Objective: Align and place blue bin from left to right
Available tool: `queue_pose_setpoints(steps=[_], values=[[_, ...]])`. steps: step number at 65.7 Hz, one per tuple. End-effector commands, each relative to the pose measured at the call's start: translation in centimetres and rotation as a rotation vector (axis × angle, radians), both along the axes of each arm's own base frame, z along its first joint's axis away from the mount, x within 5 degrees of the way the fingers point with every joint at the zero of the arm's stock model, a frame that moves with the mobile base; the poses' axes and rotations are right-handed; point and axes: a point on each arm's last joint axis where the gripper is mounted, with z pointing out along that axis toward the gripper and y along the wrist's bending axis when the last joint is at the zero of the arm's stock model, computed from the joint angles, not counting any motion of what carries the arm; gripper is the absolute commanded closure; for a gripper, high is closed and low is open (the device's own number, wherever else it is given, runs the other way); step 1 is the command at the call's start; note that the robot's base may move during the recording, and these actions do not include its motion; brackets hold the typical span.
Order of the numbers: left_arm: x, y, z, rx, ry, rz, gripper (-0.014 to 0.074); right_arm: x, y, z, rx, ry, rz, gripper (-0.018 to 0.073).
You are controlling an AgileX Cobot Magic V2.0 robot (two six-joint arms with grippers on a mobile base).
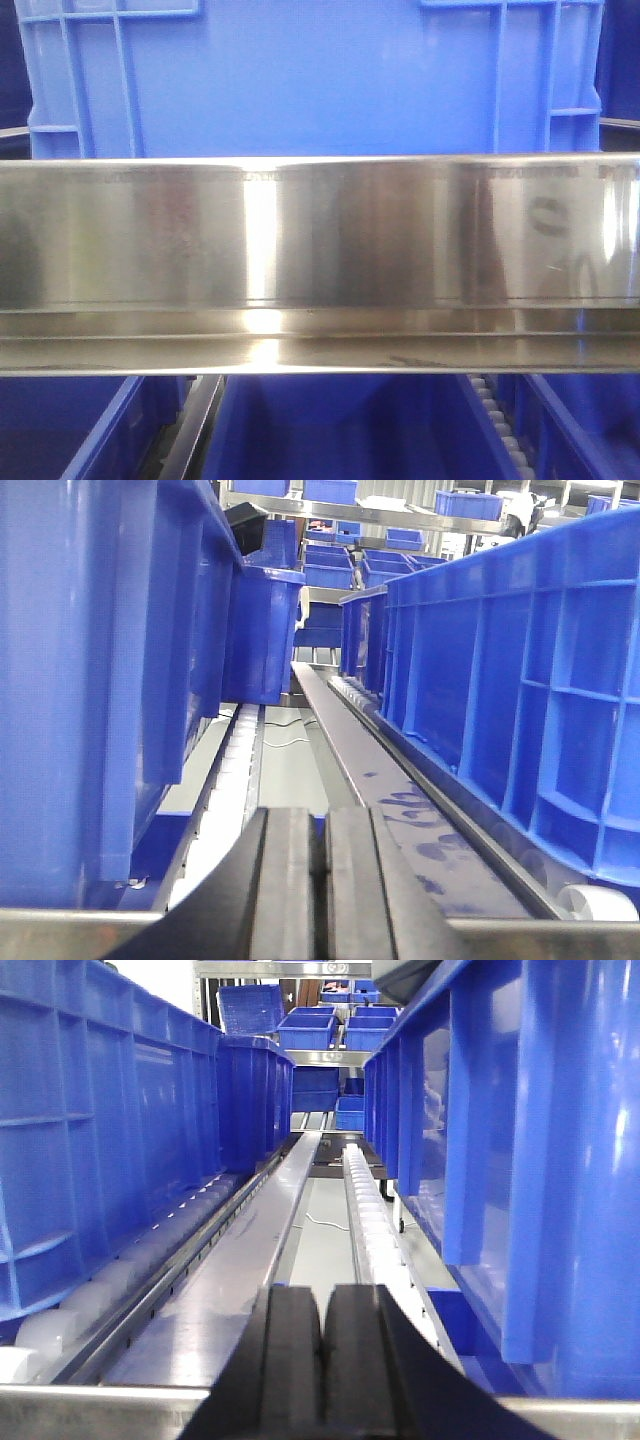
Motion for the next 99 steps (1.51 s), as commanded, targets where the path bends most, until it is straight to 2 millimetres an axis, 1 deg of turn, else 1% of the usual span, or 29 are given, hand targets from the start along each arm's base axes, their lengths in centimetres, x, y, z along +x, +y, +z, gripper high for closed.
queue_pose_setpoints(steps=[1,78,90,97,99], values=[[-0.1,0.0,0.2,-0.003,-0.023,-0.004,0.0707,0.0,-0.1,0.3,0.008,-0.028,-0.007,0.0629],[-0.1,0.0,0.2,-0.003,-0.023,-0.004,0.0707,0.0,-0.1,0.3,0.008,-0.028,-0.007,0.0629],[-0.1,0.0,0.4,-0.002,-0.038,-0.005,0.0707,-0.1,-0.1,0.5,0.012,-0.052,-0.008,0.0629],[-0.1,0.0,0.7,-0.005,-0.079,-0.007,0.0707,-0.1,-0.1,1.2,0.027,-0.121,-0.01,0.0629],[-0.2,0.0,1.3,-0.006,-0.099,-0.008,0.0707,-0.2,-0.1,1.6,0.032,-0.143,-0.011,0.0629]])
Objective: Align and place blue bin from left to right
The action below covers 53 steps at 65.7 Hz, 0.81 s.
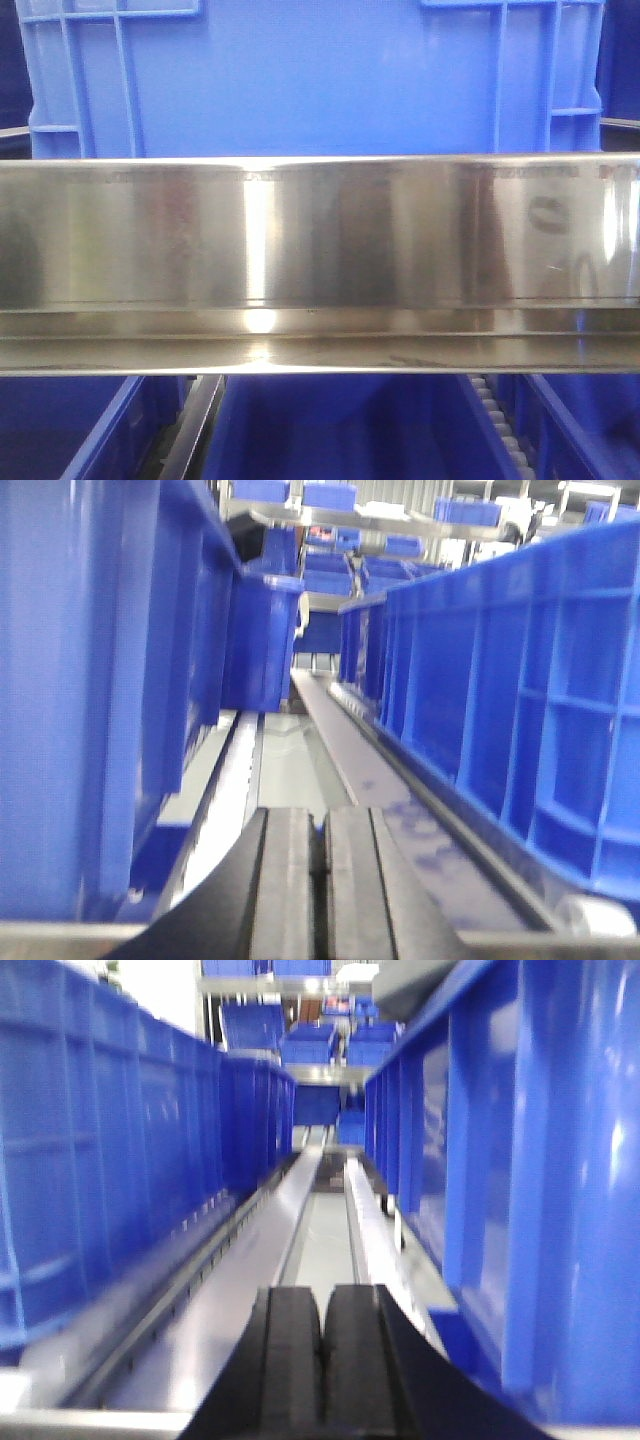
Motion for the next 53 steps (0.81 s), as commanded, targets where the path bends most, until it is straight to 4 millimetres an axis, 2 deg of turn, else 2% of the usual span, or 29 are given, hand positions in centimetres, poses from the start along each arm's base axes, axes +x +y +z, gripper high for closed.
queue_pose_setpoints(steps=[1,21,31,42,53], values=[[-0.3,0.0,1.4,-0.004,-0.073,-0.006,0.0707,-0.2,-0.1,1.3,0.02,-0.087,-0.009,0.0629],[-3.5,0.5,10.5,0.029,-0.097,0.028,0.0707,-3.1,-0.6,10.1,0.029,-0.14,-0.001,0.0629],[-3.2,0.5,15.0,0.032,-0.082,0.035,0.0707,-2.6,-0.5,14.0,0.023,-0.111,0.001,0.0629],[0.0,0.3,19.2,0.038,0.006,0.037,0.0707,0.2,0.1,18.1,0.001,-0.012,0.003,0.0629],[4.4,0.1,21.8,0.046,0.185,0.045,0.0707,4.2,1.0,21.0,-0.028,0.124,0.006,0.0629]])
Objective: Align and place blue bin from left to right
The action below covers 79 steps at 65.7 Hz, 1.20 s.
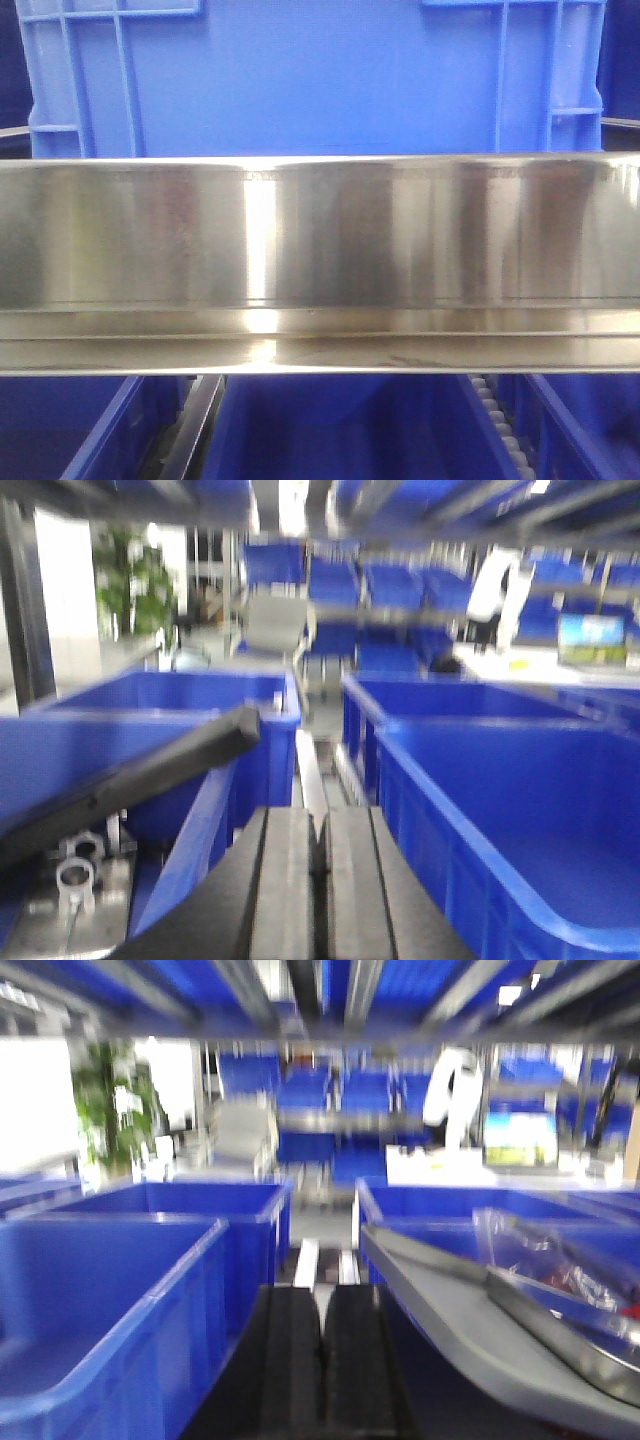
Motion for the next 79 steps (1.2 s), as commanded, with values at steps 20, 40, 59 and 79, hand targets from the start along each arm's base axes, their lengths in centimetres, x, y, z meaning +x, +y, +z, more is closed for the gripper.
queue_pose_setpoints(steps=[20,40,59,79], values=[[7.9,-0.5,2.4,0.009,0.19,0.004,0.0707,9.0,1.8,2.9,-0.04,0.193,-0.003,0.0629],[11.2,-0.8,1.3,0.014,0.235,-0.001,0.0707,12.2,2.5,0.9,-0.063,0.31,-0.002,0.0629],[16.6,-1.5,3.5,-0.031,0.38,-0.015,0.0707,16.2,3.6,2.0,-0.114,0.532,0.014,0.0629],[23.6,-5.6,4.5,0.002,0.536,-0.111,0.0707,21.7,8.1,2.9,-0.1,0.661,0.002,0.0627]])
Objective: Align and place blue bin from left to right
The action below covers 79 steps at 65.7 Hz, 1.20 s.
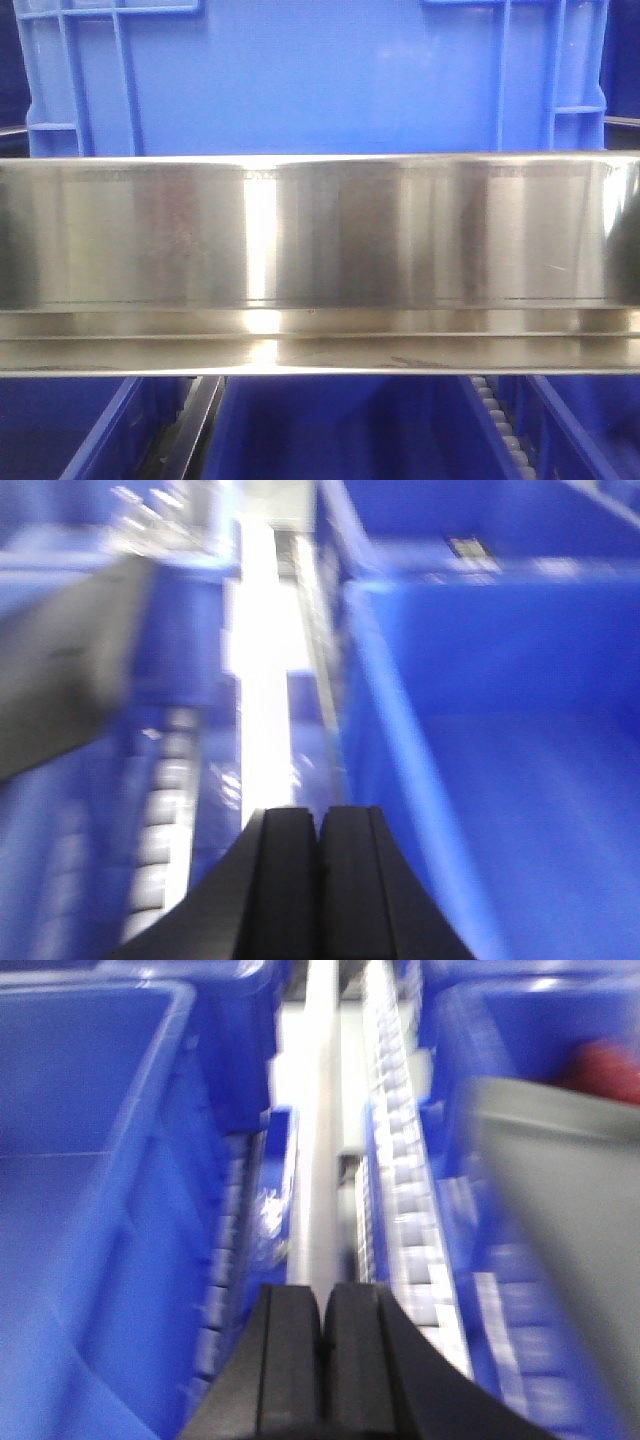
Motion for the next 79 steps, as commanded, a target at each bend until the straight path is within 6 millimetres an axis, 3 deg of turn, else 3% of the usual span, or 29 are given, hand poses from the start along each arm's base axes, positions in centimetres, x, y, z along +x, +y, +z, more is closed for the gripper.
queue_pose_setpoints(steps=[1,20,36,52,72,75,79], values=[[1.7,-1.4,0.4,-0.005,0.028,-0.026,0.0707,1.4,1.2,0.4,-0.015,0.016,-0.032,0.0627],[6.2,-4.3,0.2,0.037,0.114,0.075,0.0707,4.4,6.2,0.5,-0.021,0.12,0.005,0.0627],[6.9,-5.2,0.0,-0.01,0.131,0.071,0.0707,5.8,8.9,-0.4,-0.067,0.181,0.025,0.0627],[6.9,-5.2,0.0,-0.01,0.134,0.072,0.0707,6.1,10.6,-1.0,-0.153,0.171,0.031,0.0627],[6.8,-5.3,-0.2,-0.012,0.15,0.071,0.0707,5.9,10.7,-1.1,-0.142,0.186,0.038,0.062],[6.8,-5.2,-0.3,-0.011,0.155,0.072,0.0707,5.9,10.6,-1.1,-0.143,0.193,0.038,0.0601],[6.8,-5.2,-0.3,-0.011,0.157,0.073,0.0707,5.8,10.6,-1.2,-0.146,0.2,0.036,0.0489]])
